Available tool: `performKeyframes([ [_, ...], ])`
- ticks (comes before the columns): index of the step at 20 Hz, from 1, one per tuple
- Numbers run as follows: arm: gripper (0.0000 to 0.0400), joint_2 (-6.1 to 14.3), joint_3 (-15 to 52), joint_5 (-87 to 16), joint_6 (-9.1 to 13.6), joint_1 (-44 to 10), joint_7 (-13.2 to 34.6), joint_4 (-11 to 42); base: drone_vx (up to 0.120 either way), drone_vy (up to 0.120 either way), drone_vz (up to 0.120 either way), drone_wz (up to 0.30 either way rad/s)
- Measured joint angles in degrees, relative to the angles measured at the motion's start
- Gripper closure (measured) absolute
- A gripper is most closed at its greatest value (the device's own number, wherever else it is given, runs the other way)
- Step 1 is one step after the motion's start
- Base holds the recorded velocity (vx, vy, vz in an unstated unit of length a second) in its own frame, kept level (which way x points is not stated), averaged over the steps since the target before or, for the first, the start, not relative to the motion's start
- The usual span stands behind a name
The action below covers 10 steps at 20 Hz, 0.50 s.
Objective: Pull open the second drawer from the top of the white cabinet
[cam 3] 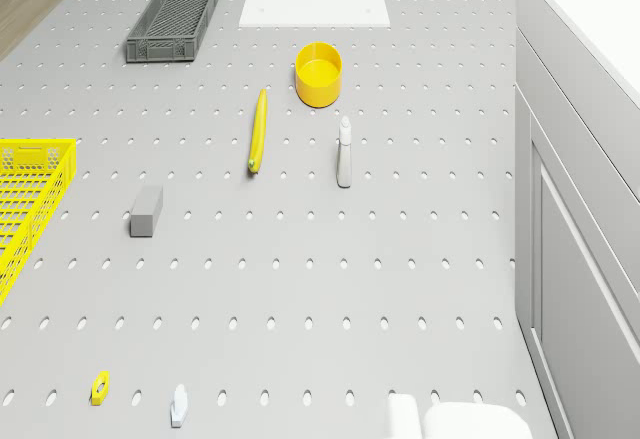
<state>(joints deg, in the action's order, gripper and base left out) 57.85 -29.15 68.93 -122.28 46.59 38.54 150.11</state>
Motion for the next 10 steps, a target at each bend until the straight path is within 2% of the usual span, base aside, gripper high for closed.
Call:
performKeyframes([
  [5, 0.0100, -2.65, 2.93, 4.46, -2.47, 1.51, -2.06, -0.51, 0.000, 0.000, 0.000, 0.000],
  [10, 0.0100, -4.71, 5.37, 7.04, -3.25, 1.77, -2.06, -2.27, 0.000, 0.000, 0.000, 0.000],
])
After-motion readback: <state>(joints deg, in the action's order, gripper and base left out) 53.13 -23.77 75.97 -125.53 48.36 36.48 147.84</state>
